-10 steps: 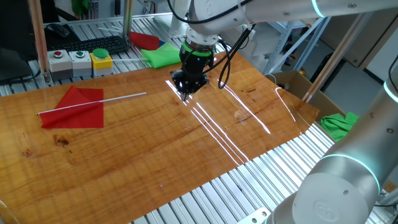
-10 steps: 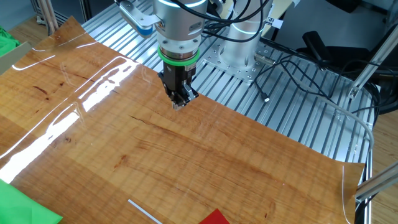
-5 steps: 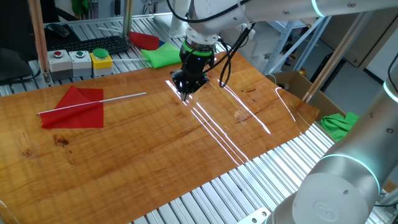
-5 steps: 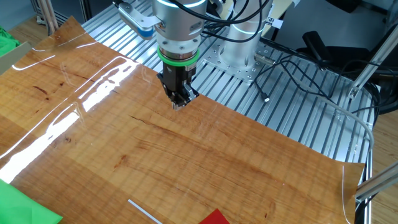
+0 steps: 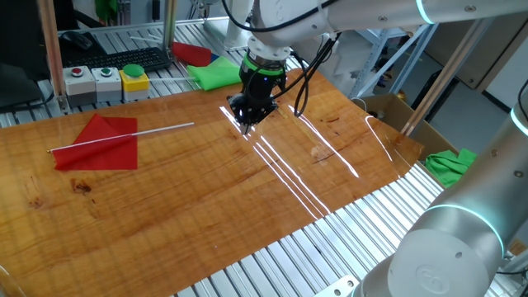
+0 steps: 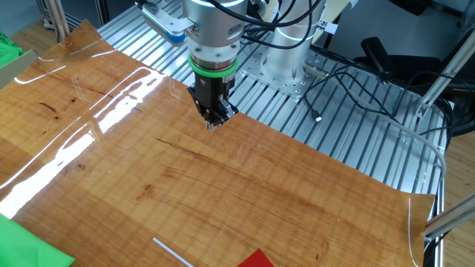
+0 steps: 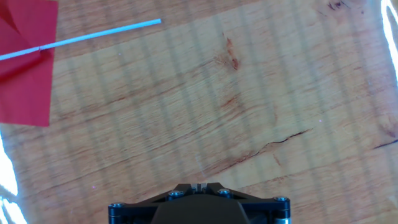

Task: Wave the flag

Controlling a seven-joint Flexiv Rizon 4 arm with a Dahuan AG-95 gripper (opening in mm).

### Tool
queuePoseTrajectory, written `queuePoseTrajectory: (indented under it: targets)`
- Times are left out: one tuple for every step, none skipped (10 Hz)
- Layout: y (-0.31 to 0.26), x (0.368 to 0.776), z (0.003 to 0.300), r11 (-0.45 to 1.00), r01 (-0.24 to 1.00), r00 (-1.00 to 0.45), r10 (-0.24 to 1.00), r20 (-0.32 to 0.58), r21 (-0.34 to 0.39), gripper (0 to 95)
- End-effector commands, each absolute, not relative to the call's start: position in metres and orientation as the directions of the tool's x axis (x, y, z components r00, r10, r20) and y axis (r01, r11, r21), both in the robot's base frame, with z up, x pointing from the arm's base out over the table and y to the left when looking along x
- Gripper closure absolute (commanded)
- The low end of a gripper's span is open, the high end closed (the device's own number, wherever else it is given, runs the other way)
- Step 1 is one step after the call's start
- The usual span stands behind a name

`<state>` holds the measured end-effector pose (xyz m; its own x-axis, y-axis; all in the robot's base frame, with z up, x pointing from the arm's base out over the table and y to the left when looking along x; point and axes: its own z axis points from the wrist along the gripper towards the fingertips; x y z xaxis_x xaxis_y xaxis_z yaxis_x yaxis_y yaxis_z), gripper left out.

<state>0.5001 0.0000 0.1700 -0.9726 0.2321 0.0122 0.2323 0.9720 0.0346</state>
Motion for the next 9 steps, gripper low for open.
queuePoseTrajectory:
  targets:
    - [0.0000, 0.5000, 0.1700, 0.977, 0.209, -0.978, 0.209, 0.011, 0.039, 95.0]
    - [0.0000, 0.5000, 0.1700, 0.981, 0.189, -0.982, 0.189, 0.006, 0.036, 95.0]
    - [0.0000, 0.5000, 0.1700, 0.984, 0.174, -0.985, 0.174, 0.005, 0.039, 95.0]
    - [0.0000, 0.5000, 0.1700, 0.989, 0.140, -0.990, 0.140, 0.003, 0.037, 95.0]
    - [0.0000, 0.5000, 0.1700, 0.991, 0.128, -0.992, 0.128, 0.005, 0.038, 95.0]
    - [0.0000, 0.5000, 0.1700, 0.990, 0.132, -0.991, 0.132, 0.000, 0.039, 95.0]
    - [0.0000, 0.5000, 0.1700, 0.989, 0.141, -0.990, 0.141, -0.005, 0.037, 95.0]
    - [0.0000, 0.5000, 0.1700, 0.988, 0.148, -0.989, 0.148, -0.005, 0.036, 95.0]
    - [0.0000, 0.5000, 0.1700, 0.987, 0.156, -0.988, 0.156, -0.004, 0.036, 95.0]
